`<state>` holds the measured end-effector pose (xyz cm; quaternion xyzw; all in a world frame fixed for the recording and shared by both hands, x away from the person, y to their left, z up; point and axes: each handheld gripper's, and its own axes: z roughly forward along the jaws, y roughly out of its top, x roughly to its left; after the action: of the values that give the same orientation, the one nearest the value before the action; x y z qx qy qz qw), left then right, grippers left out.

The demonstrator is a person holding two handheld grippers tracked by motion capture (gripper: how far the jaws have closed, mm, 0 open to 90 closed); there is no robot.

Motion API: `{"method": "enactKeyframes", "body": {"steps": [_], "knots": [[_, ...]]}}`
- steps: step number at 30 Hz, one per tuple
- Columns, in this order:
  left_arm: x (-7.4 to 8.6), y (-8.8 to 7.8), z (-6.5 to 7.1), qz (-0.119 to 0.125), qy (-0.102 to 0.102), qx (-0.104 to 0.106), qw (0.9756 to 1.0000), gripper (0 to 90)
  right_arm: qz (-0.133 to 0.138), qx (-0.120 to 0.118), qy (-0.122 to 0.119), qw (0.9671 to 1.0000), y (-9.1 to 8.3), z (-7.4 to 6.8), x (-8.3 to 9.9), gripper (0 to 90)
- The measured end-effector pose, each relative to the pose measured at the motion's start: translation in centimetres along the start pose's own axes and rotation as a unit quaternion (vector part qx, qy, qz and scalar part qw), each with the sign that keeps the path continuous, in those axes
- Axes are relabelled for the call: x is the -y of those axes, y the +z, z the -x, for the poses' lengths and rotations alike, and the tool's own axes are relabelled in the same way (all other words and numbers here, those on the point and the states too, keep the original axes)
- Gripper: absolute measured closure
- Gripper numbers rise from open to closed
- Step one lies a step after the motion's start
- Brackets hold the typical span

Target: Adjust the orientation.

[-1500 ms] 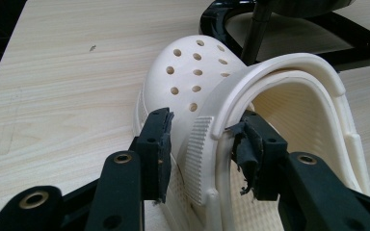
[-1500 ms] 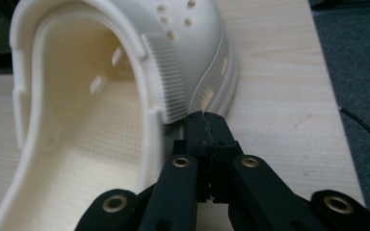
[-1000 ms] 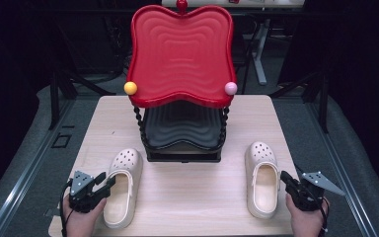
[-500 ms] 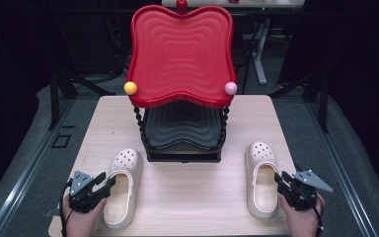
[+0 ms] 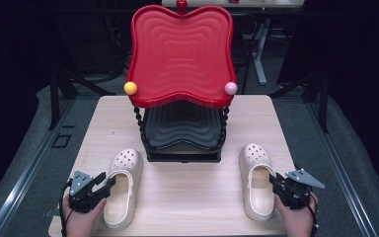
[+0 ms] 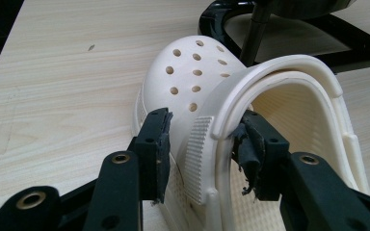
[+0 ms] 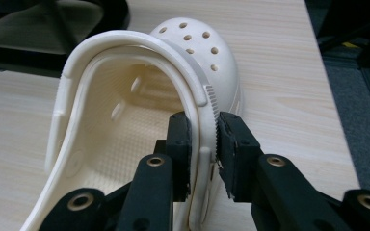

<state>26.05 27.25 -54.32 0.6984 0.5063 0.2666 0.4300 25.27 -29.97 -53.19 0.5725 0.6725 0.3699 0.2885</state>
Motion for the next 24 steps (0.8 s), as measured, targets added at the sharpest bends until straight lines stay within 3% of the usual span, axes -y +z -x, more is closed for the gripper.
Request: {"method": "enactKeyframes", "body": {"steps": [8,11,14,20,24], "knots": [[0.0,-0.1,0.0,-0.001,0.001,-0.001,1.0000,57.0,-0.004,-0.036,-0.023,0.9991,-0.1,-2.2,0.0,75.2],[-0.1,-0.3,0.2,-0.004,0.015,-0.003,0.9999,60.1,-0.005,-0.043,-0.029,0.9986,-0.1,-2.8,0.1,74.8],[-0.1,-0.4,0.4,-0.004,0.025,-0.007,0.9996,62.0,-0.006,-0.039,-0.043,0.9983,-0.1,-3.2,0.2,73.8],[-0.1,-0.4,0.5,-0.011,0.022,-0.014,0.9996,62.0,0.006,-0.031,-0.048,0.9983,-0.3,-3.2,0.2,68.8],[-0.2,-0.4,0.7,-0.015,0.029,-0.020,0.9993,60.6,0.012,-0.017,-0.071,0.9973,-0.5,-3.8,0.0,66.3]]}}
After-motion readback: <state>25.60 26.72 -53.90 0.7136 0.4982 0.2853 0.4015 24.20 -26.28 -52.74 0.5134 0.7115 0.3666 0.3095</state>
